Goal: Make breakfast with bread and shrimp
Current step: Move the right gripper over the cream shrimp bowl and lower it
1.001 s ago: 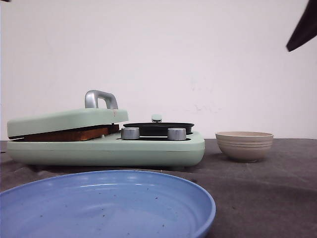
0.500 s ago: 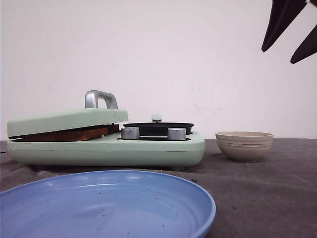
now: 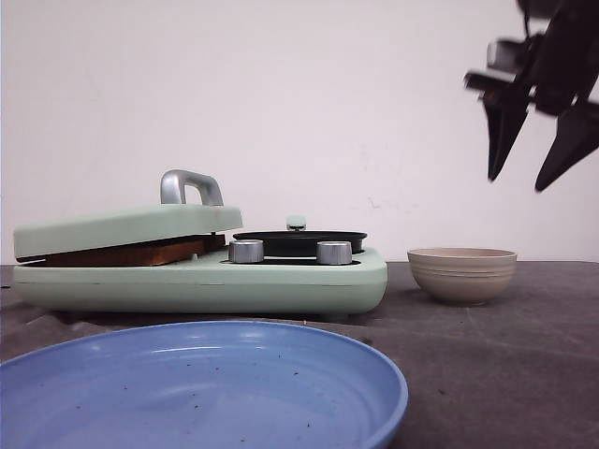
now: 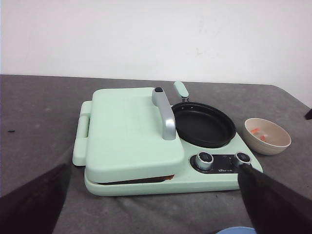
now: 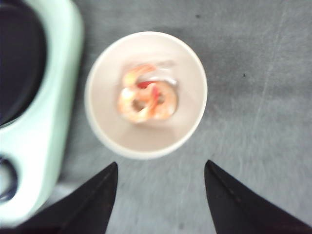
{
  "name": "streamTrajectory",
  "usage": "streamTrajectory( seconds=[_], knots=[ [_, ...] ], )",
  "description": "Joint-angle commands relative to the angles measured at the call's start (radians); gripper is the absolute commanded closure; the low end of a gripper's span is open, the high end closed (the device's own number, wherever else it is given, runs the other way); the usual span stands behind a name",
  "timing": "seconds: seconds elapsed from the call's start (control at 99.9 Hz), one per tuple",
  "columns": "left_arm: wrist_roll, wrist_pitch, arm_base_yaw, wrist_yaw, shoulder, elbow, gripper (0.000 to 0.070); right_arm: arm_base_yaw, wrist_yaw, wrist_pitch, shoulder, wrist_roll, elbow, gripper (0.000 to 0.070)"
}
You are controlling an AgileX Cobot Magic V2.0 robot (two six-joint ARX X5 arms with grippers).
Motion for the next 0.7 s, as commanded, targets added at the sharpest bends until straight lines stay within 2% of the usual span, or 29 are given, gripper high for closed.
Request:
streamTrajectory(
  seconds=[0.0, 0.33, 0.691],
  knots=[
    [0.016, 0.005, -0.003, -0.003, -0.001, -0.005, 0.0063, -0.005, -0.003, -0.003, 0.072, -0.013, 0.048, 0.0352],
    [0.008, 0.005, -0.003, -0.002, -0.001, -0.038, 0.0063, -0.051, 0.011, 0.012, 0.276, -0.027, 0.154, 0.0352],
    [0.008, 0.007, -0.003, -0.006, -0.001, -0.039, 0.0063, -0.076, -0.014, 0.048, 0.350, -0.046, 0.158, 0.0353]
  ],
)
